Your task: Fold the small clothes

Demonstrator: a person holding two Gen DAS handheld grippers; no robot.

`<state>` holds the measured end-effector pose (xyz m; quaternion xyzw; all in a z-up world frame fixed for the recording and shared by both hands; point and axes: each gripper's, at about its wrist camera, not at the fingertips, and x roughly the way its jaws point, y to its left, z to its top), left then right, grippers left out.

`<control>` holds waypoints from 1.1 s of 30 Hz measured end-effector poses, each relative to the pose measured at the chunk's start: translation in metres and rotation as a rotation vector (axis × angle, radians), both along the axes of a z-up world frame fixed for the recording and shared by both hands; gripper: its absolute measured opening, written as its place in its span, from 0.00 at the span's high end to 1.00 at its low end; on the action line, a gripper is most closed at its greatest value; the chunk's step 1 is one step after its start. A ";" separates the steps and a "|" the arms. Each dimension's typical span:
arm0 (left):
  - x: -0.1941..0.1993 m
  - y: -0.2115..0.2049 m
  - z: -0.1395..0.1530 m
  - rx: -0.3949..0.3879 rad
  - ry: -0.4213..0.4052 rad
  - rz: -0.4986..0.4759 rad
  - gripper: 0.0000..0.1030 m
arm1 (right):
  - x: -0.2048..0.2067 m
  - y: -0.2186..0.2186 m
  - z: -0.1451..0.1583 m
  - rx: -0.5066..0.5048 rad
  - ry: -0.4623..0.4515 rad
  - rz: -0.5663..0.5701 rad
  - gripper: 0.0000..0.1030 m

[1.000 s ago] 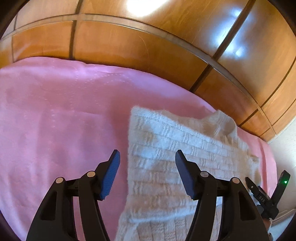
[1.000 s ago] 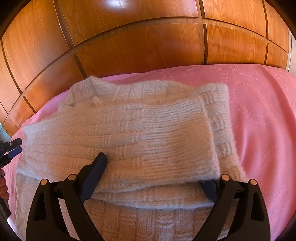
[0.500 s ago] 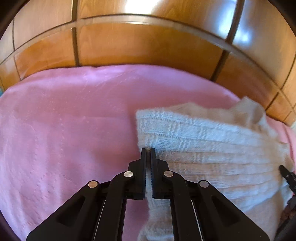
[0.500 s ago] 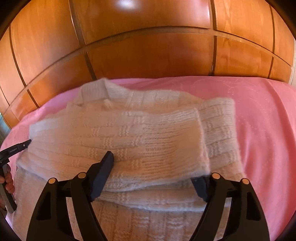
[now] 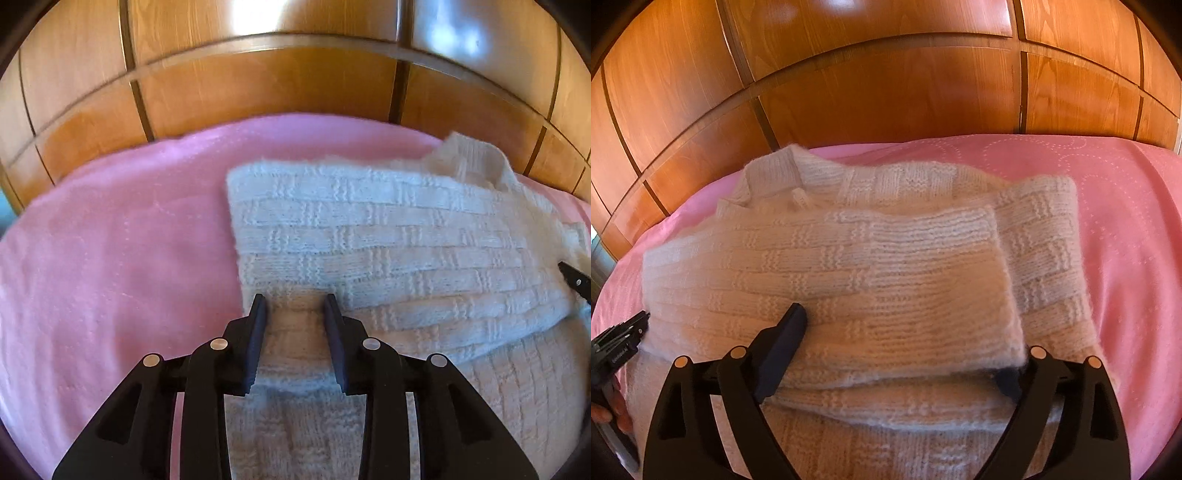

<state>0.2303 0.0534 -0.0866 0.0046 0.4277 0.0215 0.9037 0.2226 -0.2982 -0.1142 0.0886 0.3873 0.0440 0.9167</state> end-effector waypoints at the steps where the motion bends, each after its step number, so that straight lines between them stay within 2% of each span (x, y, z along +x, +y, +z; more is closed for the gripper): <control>1: -0.002 0.002 0.006 -0.011 0.008 0.012 0.70 | -0.004 -0.001 0.007 -0.008 0.025 -0.002 0.12; 2: -0.007 0.006 0.014 -0.039 0.005 0.025 0.70 | -0.009 -0.003 0.014 -0.002 0.030 0.010 0.08; 4: -0.027 0.013 0.028 -0.094 -0.030 0.021 0.58 | -0.032 -0.013 0.027 0.025 -0.003 0.038 0.06; 5: -0.036 0.016 0.031 -0.093 -0.038 0.019 0.48 | -0.044 -0.020 0.031 0.026 -0.006 0.038 0.06; 10: -0.098 0.044 0.030 -0.125 -0.020 -0.020 0.47 | -0.111 -0.077 0.026 0.055 0.058 -0.013 0.06; 12: -0.129 0.060 0.023 -0.199 0.015 -0.029 0.47 | -0.134 -0.094 0.015 0.119 0.103 -0.019 0.12; 13: -0.139 0.055 0.022 -0.225 0.031 -0.031 0.47 | -0.152 -0.100 0.007 0.159 0.130 -0.012 0.15; 14: -0.152 0.058 0.019 -0.250 0.049 -0.032 0.47 | -0.164 -0.102 0.002 0.179 0.148 -0.007 0.21; 19: -0.221 0.073 0.008 -0.361 0.099 -0.037 0.47 | -0.231 -0.092 -0.006 0.186 0.172 0.058 0.31; 20: -0.235 0.074 0.007 -0.388 0.101 -0.044 0.47 | -0.242 -0.090 -0.005 0.190 0.178 0.071 0.37; 21: -0.247 0.073 0.006 -0.418 0.113 -0.055 0.50 | -0.249 -0.088 -0.005 0.198 0.184 0.082 0.44; 23: -0.258 0.068 0.002 -0.457 0.141 -0.069 0.54 | -0.263 -0.086 -0.011 0.208 0.209 0.106 0.50; 24: -0.264 0.063 0.000 -0.470 0.150 -0.081 0.54 | -0.268 -0.081 -0.013 0.204 0.219 0.121 0.59; 25: -0.272 0.056 -0.002 -0.474 0.162 -0.108 0.56 | -0.272 -0.077 -0.016 0.205 0.233 0.141 0.63; 26: -0.273 0.048 -0.004 -0.469 0.172 -0.123 0.67 | -0.275 -0.073 -0.020 0.208 0.243 0.150 0.69; 27: -0.274 0.043 -0.006 -0.456 0.189 -0.136 0.83 | -0.274 -0.071 -0.022 0.206 0.253 0.158 0.76; 28: -0.275 0.039 -0.007 -0.453 0.201 -0.154 0.94 | -0.273 -0.068 -0.021 0.196 0.258 0.167 0.79; 29: -0.274 0.038 -0.005 -0.455 0.199 -0.165 0.94 | -0.272 -0.069 -0.019 0.201 0.261 0.177 0.90; 31: -0.274 0.039 0.007 -0.485 0.176 -0.199 0.95 | -0.273 -0.069 -0.004 0.243 0.228 0.204 0.93; 33: -0.269 0.047 0.023 -0.564 0.141 -0.211 0.95 | -0.268 -0.070 0.014 0.285 0.175 0.218 0.93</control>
